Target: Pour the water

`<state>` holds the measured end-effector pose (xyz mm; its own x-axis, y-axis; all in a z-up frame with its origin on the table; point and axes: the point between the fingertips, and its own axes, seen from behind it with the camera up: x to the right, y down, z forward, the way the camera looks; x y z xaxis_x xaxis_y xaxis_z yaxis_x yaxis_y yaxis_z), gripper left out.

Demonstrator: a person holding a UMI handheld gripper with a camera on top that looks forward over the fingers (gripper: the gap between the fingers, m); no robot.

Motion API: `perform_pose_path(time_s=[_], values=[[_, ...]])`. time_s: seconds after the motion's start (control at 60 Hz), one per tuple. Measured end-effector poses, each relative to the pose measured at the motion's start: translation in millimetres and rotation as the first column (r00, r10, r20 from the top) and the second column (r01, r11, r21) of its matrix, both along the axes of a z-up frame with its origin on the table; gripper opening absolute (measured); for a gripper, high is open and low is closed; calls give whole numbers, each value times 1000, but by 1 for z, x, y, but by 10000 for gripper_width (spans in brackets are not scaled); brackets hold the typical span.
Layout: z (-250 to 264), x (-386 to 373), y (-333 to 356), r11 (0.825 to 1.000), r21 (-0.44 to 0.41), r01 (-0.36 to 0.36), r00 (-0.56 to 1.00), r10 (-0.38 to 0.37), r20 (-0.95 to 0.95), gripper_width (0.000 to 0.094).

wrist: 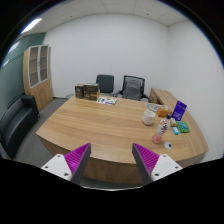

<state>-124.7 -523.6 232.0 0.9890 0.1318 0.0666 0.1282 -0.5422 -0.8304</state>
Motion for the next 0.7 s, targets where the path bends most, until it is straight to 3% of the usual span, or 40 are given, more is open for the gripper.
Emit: perform_pose_path(time_s=[0.2,0.4,0.7], values=[[-39,87,16,997,-10,83,996,-82,33,856],[-86,195,62,980,-8,200,980,-200,20,856],[-135,282,203,969,102,223,975,-219,-45,852]])
